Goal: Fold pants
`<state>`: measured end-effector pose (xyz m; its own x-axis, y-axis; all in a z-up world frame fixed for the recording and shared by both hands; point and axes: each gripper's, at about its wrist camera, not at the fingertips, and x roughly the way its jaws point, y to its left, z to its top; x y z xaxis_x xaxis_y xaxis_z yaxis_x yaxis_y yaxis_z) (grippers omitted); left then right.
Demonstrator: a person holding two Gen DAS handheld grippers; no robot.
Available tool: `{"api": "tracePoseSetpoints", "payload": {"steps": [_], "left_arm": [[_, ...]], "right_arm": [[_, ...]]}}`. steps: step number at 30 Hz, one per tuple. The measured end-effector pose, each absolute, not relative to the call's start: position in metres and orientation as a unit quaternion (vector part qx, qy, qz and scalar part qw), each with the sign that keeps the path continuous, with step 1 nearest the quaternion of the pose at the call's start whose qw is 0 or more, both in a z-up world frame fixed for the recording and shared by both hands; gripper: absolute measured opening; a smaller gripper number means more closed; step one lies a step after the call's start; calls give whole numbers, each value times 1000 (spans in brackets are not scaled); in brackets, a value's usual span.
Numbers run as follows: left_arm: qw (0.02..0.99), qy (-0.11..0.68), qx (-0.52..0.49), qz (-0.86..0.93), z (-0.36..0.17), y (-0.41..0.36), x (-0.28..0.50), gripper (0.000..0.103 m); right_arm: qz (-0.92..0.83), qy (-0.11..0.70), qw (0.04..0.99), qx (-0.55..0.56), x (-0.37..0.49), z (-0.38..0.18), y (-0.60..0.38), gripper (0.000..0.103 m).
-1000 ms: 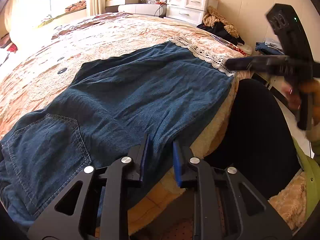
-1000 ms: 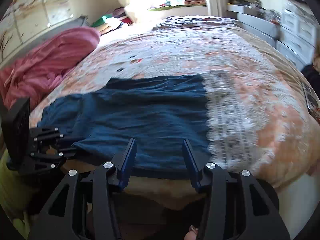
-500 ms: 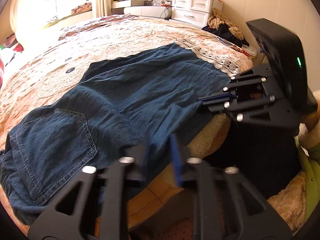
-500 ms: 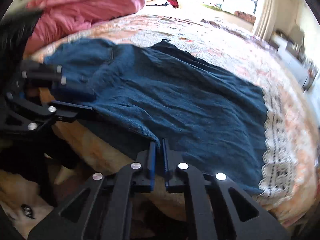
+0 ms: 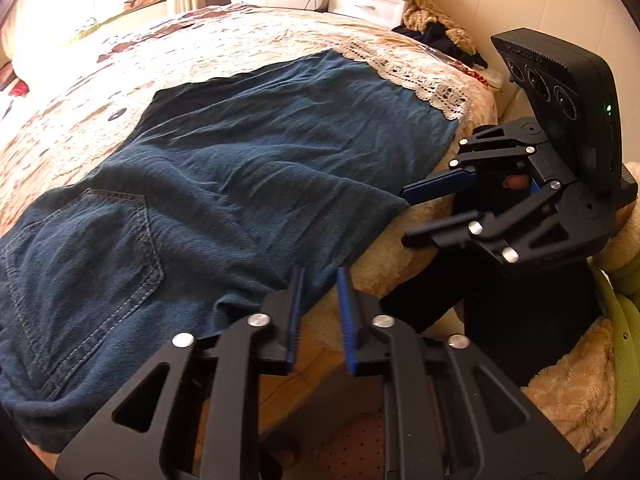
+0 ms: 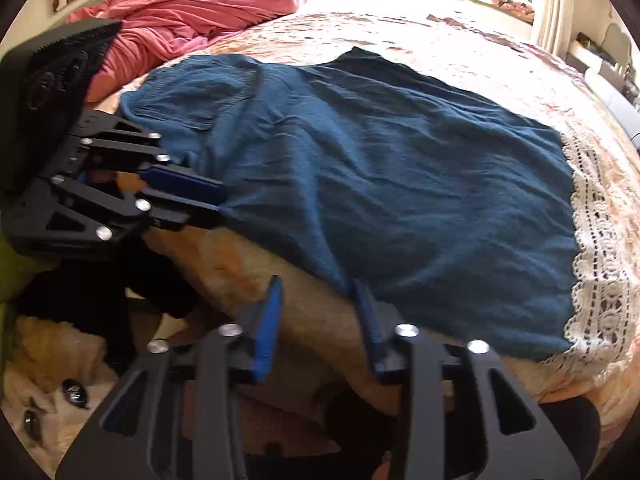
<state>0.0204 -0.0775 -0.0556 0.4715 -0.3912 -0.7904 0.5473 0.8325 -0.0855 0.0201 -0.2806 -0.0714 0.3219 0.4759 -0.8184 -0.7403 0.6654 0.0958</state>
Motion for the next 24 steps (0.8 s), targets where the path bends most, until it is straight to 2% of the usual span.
{"api": "tracePoseSetpoints", "payload": {"steps": [4, 6, 8, 9, 11, 18, 21, 24], "left_arm": [[854, 420, 71, -299, -44, -76, 14, 30], [861, 406, 51, -301, -30, -70, 15, 35], [872, 395, 33, -287, -17, -61, 22, 49], [877, 391, 28, -276, -11, -57, 28, 51], [890, 389, 30, -235, -1, -48, 46, 63], [887, 450, 12, -104, 5, -18, 148, 64], [882, 459, -18, -110, -2, -14, 178, 63], [872, 475, -42, -115, -18, -11, 199, 56]], "right_arm": [[393, 429, 808, -91, 22, -53, -300, 46], [381, 412, 826, -52, 29, -38, -316, 58], [360, 394, 845, -14, 40, -24, -334, 66], [346, 387, 855, 12, 48, -18, -344, 70], [311, 379, 870, 50, 68, -11, -362, 74], [209, 401, 878, 160, 166, -15, -430, 74], [192, 420, 873, 160, 209, -24, -436, 71], [196, 446, 861, 148, 240, -37, -430, 66]]}}
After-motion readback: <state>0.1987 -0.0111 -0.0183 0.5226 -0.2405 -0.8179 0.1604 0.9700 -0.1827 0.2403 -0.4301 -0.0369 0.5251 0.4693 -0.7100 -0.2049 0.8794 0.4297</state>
